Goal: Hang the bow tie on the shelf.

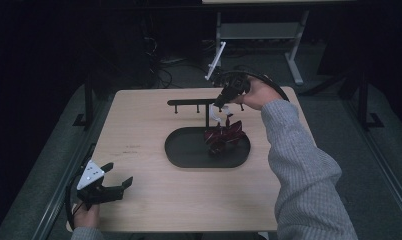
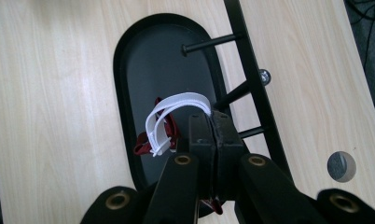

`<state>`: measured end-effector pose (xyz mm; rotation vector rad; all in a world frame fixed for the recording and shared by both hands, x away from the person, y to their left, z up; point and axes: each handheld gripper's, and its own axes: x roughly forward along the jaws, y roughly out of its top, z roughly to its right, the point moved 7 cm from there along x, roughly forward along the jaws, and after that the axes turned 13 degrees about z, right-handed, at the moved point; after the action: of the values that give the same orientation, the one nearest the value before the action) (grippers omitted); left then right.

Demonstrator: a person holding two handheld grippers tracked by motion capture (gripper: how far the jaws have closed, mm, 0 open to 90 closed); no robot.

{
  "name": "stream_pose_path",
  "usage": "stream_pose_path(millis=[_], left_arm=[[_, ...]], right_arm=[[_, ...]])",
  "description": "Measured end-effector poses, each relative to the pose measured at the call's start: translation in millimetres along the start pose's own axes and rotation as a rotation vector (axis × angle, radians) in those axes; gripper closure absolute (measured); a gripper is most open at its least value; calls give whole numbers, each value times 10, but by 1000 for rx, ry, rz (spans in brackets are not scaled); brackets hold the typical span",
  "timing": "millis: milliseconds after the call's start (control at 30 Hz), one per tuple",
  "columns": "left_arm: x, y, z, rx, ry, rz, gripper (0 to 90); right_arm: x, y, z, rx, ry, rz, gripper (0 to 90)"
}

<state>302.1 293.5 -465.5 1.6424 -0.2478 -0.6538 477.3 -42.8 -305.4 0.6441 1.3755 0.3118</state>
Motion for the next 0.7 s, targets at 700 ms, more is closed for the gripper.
stream_pose_path(millis=[700], left_arm=[[-7, 1, -2, 5, -3, 2, 131]], right_arm=[[101, -115, 228, 65, -32, -25, 879]])
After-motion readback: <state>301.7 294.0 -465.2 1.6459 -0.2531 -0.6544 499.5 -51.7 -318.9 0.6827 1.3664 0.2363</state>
